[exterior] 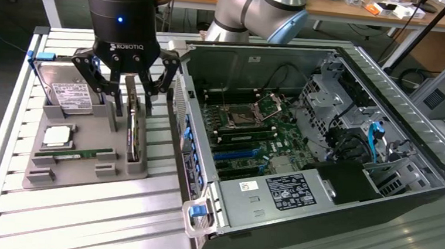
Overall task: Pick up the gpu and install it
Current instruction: 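Pick up the gpu and move the gpu toward the slot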
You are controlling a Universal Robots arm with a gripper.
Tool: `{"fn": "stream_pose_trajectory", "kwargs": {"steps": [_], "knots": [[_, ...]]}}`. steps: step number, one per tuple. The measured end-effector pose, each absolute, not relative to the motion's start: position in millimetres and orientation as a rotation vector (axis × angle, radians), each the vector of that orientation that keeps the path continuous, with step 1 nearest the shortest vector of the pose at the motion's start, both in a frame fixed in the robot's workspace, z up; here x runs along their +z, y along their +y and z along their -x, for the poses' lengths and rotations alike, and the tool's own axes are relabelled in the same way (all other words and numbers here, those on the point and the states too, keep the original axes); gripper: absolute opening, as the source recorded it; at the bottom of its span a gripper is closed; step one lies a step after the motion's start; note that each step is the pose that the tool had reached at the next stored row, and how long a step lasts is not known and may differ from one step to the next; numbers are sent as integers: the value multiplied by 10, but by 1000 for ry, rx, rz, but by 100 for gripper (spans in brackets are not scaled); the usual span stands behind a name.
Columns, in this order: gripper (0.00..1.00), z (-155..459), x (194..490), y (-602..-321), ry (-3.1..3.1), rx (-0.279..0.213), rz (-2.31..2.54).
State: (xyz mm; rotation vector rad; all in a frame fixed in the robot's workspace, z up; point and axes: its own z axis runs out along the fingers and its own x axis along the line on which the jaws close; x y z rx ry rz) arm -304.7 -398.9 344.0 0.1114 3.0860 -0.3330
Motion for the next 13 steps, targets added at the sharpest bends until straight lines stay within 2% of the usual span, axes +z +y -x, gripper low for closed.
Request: {"fn": "stream_pose_trajectory", "kwargs": {"steps": [13], "knots": [[48,3047,3423,-3989,3084,-352,-111]]}}
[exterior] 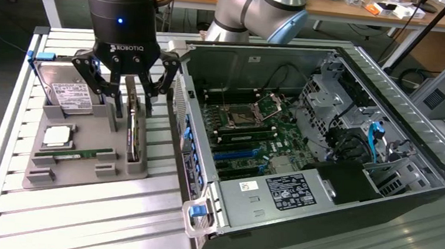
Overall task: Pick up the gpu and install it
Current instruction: 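Pick up the gpu and move the gpu toward the slot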
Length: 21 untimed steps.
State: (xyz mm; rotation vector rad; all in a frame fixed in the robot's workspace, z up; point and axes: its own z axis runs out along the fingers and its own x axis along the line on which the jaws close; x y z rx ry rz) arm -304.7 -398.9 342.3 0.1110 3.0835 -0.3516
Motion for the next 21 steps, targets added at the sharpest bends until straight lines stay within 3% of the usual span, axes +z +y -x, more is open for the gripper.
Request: {"fn": "stream_pose_trajectory", "kwargs": {"steps": [21], "knots": [[48,3047,3398,-3989,3079,-384,-110]]}}
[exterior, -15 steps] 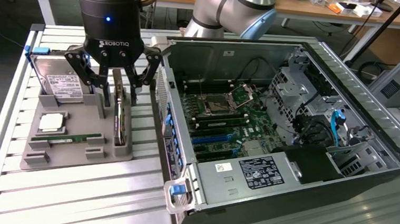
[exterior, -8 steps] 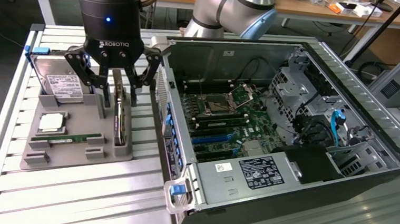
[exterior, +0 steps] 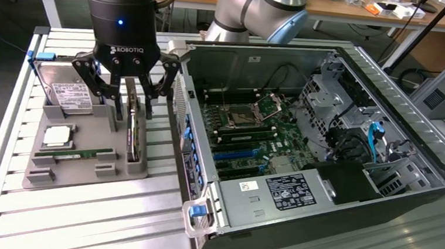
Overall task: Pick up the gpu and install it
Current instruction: 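Pick up the gpu and move the gpu toward the slot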
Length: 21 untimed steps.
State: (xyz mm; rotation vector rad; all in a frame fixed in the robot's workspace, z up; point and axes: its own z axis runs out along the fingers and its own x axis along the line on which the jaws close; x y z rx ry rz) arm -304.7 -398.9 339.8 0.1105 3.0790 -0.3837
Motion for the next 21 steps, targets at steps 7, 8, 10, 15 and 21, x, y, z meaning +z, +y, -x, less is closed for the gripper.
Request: {"fn": "stream_pose_trajectory", "kwargs": {"steps": [7,8,10,15,21], "knots": [[48,3047,3389,-3989,3077,-395,-110],[48,3047,3388,-3989,3077,-397,-110],[48,3047,3385,-3989,3076,-402,-110],[48,3047,3377,-3989,3075,-412,-110],[48,3047,3368,-3990,3073,-421,-110]]}}
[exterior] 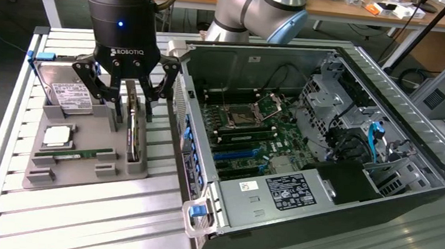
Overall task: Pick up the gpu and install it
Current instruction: 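Pick up the gpu and move the gpu toward the slot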
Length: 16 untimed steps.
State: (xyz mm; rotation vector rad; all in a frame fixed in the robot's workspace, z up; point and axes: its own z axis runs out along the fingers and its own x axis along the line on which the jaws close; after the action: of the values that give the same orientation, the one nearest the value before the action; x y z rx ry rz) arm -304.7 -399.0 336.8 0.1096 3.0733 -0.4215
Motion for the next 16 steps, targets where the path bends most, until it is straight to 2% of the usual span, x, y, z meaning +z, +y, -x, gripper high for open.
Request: {"fn": "stream_pose_trajectory", "kwargs": {"steps": [11,14,15,16], "knots": [[48,3048,3335,-3990,3070,-440,-109],[48,3047,3329,-3992,3081,-373,-111],[48,3047,3329,-3992,3085,-341,-111],[48,3047,3329,-3994,3091,-288,-112]]}}
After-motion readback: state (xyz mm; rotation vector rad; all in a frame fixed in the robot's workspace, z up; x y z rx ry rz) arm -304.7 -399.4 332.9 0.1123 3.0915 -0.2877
